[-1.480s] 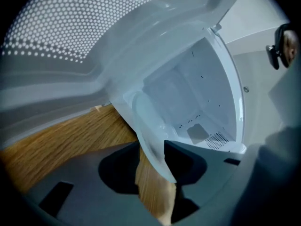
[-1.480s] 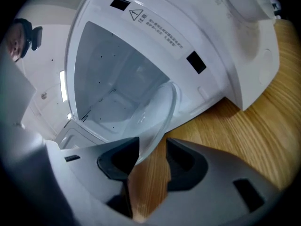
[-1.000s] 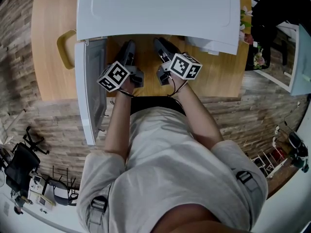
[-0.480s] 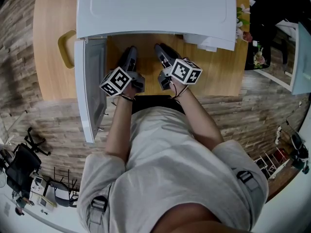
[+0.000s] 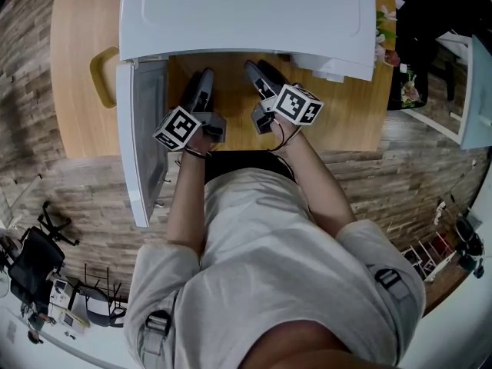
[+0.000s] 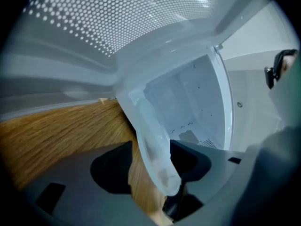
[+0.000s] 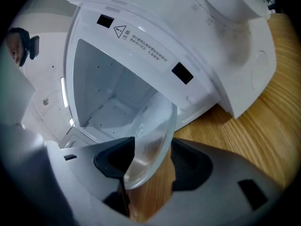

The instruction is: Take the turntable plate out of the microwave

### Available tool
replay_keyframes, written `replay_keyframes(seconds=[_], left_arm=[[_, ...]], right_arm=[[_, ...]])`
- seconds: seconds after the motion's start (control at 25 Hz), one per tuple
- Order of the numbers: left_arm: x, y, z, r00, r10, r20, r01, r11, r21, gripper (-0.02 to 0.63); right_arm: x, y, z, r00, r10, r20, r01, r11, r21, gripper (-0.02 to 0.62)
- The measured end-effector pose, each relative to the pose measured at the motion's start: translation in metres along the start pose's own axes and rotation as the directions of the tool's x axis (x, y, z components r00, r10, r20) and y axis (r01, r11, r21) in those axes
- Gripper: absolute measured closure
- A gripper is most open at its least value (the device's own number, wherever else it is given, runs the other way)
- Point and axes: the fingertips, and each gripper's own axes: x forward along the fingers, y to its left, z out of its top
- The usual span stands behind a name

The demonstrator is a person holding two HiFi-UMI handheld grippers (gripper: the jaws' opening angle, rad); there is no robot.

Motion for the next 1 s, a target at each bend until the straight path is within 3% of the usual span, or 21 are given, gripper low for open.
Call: replay_keyframes(seconds=[0.2, 0.32, 0.52, 1.0], left_arm=[[0.020, 0.006, 0.013, 1.000, 0.012, 0.011, -0.013, 0.999, 0.053, 0.351], [0.029, 0.004, 0.017, 1.000, 0.002, 0.016, -0.003, 0.999, 0.035, 0.351], [0.028, 0.010, 0.019, 0.999, 0.034, 0.023, -0.035, 0.998, 0.047, 0.475], [0.011, 0.004, 0.013, 0.999, 0.031, 0.025, -0.033, 0.998, 0.058, 0.479]], right_arm=[[0.012, 0.001, 0.005, 1.000, 0.009, 0.013, -0.009, 1.000, 0.011, 0.353], [0.015, -0.001, 0.007, 1.000, 0.005, 0.023, -0.005, 1.000, 0.029, 0.359], [0.017, 0.001, 0.007, 1.000, 0.016, 0.019, -0.017, 0.999, 0.051, 0.440], [0.001, 0.005, 0.002, 1.000, 0.013, 0.022, -0.014, 1.000, 0.015, 0.448]])
